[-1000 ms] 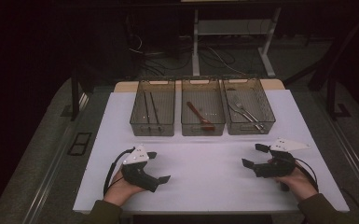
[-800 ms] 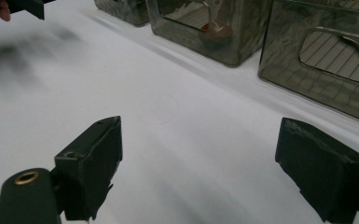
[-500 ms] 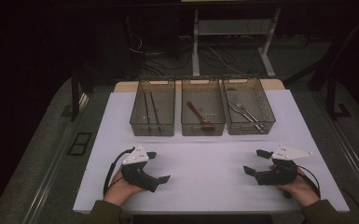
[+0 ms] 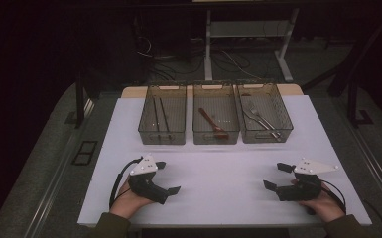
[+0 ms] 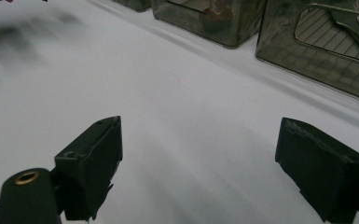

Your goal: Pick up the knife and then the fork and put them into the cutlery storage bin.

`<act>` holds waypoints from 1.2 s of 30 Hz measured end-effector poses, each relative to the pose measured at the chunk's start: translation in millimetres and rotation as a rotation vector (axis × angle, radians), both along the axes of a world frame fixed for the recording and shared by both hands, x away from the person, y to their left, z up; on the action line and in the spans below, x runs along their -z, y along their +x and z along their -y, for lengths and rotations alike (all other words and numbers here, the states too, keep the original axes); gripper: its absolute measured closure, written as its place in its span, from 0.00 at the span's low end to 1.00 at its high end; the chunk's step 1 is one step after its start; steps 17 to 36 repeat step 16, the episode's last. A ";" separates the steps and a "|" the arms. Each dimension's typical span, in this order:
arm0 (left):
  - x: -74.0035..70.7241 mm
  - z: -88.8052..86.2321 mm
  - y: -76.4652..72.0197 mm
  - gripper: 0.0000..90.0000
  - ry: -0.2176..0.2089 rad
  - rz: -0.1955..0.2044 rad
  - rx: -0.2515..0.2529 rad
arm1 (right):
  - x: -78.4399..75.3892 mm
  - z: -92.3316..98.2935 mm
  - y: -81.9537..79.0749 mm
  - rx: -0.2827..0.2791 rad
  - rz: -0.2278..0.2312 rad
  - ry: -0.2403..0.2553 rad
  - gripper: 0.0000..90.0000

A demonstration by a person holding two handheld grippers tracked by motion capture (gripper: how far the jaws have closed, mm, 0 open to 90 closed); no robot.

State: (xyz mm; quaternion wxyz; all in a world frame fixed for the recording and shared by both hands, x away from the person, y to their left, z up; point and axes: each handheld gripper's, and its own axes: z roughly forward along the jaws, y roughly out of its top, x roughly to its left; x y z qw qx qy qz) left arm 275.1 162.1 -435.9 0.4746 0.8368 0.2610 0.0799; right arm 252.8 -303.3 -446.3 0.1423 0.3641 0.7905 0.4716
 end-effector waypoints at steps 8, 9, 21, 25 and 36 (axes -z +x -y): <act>0.8 -0.2 0.6 0.00 -0.001 -0.002 -0.003 | 0.3 -1.7 0.1 -0.015 0.003 -0.016 0.16; 0.8 -0.3 0.6 0.00 0.000 -0.003 -0.004 | 0.3 -1.8 0.2 -0.015 0.004 -0.018 0.16; 1.0 0.2 0.6 0.00 -0.001 -0.004 -0.002 | 0.5 -2.3 0.4 -0.018 0.002 -0.024 0.16; 1.0 0.2 0.6 0.00 -0.001 -0.004 -0.002 | 0.5 -2.3 0.4 -0.018 0.002 -0.024 0.16; 1.0 0.2 0.6 0.00 -0.001 -0.004 -0.002 | 0.5 -2.3 0.4 -0.018 0.002 -0.024 0.16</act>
